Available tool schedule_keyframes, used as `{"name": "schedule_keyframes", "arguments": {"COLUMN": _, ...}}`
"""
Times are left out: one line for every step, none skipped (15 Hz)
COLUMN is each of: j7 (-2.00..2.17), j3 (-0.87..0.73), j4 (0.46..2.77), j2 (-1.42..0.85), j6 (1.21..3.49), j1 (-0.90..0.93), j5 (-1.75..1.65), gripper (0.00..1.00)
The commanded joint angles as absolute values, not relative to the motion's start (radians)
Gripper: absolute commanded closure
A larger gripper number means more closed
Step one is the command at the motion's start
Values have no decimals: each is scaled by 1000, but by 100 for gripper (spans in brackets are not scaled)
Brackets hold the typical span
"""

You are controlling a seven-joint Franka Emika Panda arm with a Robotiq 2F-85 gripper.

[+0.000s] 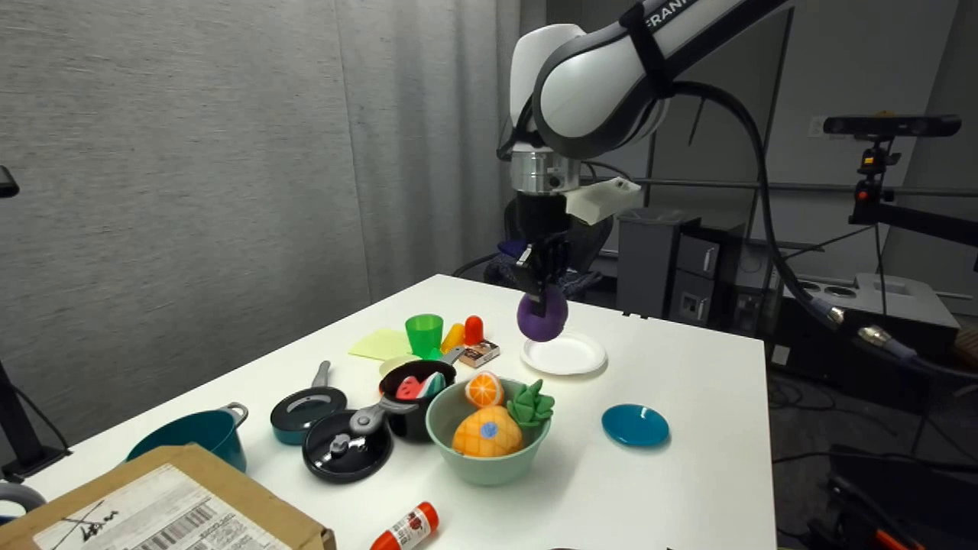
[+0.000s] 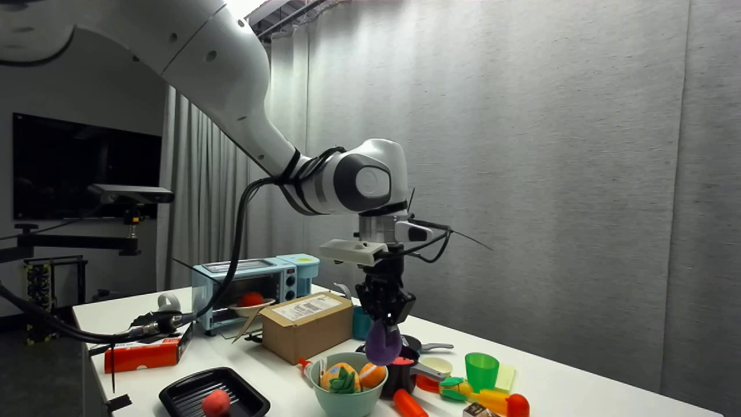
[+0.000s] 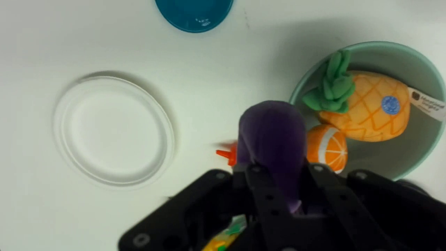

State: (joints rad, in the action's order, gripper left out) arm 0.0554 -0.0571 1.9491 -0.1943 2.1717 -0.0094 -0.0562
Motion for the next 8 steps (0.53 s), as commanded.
{"name": "schedule_keyframes", "arguments": {"j7": 214, "j3": -105, "j4": 1987, "j2": -159, "j6": 2206, "j1": -30, "j5": -118, "gripper": 95}}
{"name": "schedule_keyframes", "arguments": {"j7": 252, "j3": -118, "j4": 1981, "j2": -169, "j6": 2212, "j1": -33, "j5": -134, "gripper": 95}}
{"name": "schedule_keyframes", "arguments": {"j7": 267, "j3": -122, "j4": 1984, "j2": -171, "j6": 2216, "j1": -33, "j5": -139, "gripper": 95}}
{"name": "schedule_keyframes", "arguments": {"j7": 210, "j3": -111, "j4": 1958, "j2": -193, "j6": 2194, "j1": -36, "j5": -118, "gripper": 80}}
{"name": "schedule_keyframes", "arguments": {"j7": 227, "j3": -116, "j4": 1961, "j2": -194, "j6": 2198, "j1": -38, "j5": -124, "gripper": 80}}
{"name": "schedule_keyframes", "arguments": {"j7": 237, "j3": -118, "j4": 1962, "j2": -194, "j6": 2198, "j1": -39, "j5": -125, "gripper": 80}}
{"name": "schedule_keyframes", "arguments": {"j7": 243, "j3": -118, "j4": 1963, "j2": -194, "j6": 2199, "j1": -39, "j5": -125, "gripper": 80}}
{"name": "schedule_keyframes", "arguments": {"j7": 246, "j3": -117, "j4": 1963, "j2": -194, "j6": 2199, "j1": -38, "j5": -125, "gripper": 80}}
